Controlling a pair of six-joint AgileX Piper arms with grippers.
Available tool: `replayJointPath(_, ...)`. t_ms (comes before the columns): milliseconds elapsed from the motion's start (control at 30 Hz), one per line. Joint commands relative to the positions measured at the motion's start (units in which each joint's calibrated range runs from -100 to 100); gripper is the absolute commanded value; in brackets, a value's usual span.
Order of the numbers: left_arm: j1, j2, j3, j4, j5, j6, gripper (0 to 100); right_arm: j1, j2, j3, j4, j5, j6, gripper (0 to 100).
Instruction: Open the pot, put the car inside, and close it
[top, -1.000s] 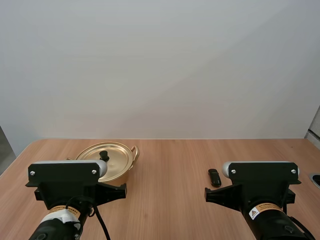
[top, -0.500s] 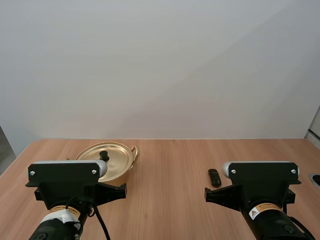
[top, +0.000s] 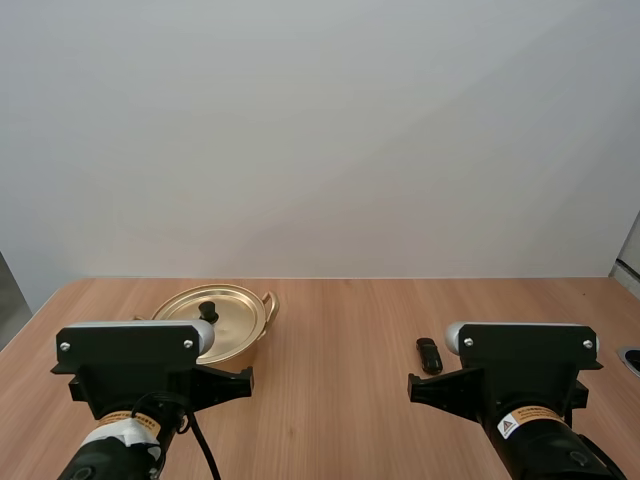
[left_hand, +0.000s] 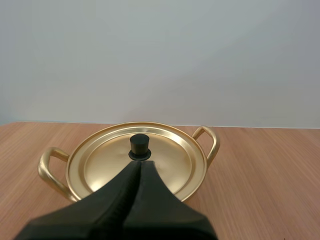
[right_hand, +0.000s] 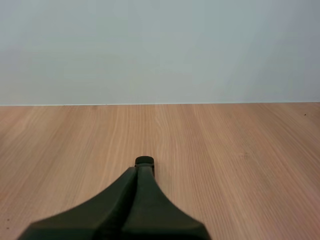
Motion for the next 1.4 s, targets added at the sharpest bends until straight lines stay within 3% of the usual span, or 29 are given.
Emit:
replayJointPath(0, 0.01, 0.0, 0.0, 0.0, 0.0, 0.0, 0, 0.0, 0.0, 0.0, 3.0, 0.0, 0.0, 0)
replayJointPath(100, 0.01, 0.0, 0.0, 0.4, -3.1, 0.0, 0, 0.0, 0.0, 0.0, 6.9, 0.0, 0.0, 0)
replayJointPath(233, 0.01, 0.0, -0.5, 3.6, -12.3, 0.0, 0, 0.0, 0.0, 0.0, 6.8, -1.3, 0.0, 0)
replayJointPath(367, 0.01, 0.0, -5.2, 4.2, -17.0, 0.0, 0, 0.0, 0.0, 0.0, 6.8, -9.7, 0.0, 0)
replayJointPath(533, 0.01, 0.0, -11.8, 4.7, -15.5, 4.8, 0, 0.0, 0.0, 0.0, 6.8, -29.4, 0.0, 0)
replayJointPath(667, 0.01, 0.0, -17.6, 4.7, -7.9, 5.6, 0, 0.0, 0.0, 0.0, 5.6, -54.2, 0.0, 0)
replayJointPath(800, 0.01, 0.0, -23.4, 3.8, -3.5, 5.6, 0, 0.0, 0.0, 0.0, -2.0, -78.9, -1.2, 0)
replayJointPath(867, 0.01, 0.0, -26.8, 3.0, 0.3, 5.6, 0, 0.0, 0.0, 0.0, -6.1, -85.7, -4.3, 0)
replayJointPath(1067, 0.01, 1.7, -35.5, 1.7, 19.6, 6.1, 0, 0.0, 0.0, 0.0, -12.1, -82.6, -12.3, 0)
replayJointPath(1200, 0.01, 7.0, -39.5, -3.9, 27.3, 10.7, 0, 0.0, 0.0, 0.0, -16.2, -73.8, -20.0, 0)
replayJointPath(1267, 0.01, 10.5, -41.5, -6.7, 31.9, 13.6, 0, 0.0, 0.0, 0.0, -16.4, -71.0, -24.5, 0)
replayJointPath(1367, 0.01, 17.6, -45.1, -7.8, 39.4, 16.5, 0, 0.0, 0.0, 0.0, -16.4, -67.0, -26.4, 0)
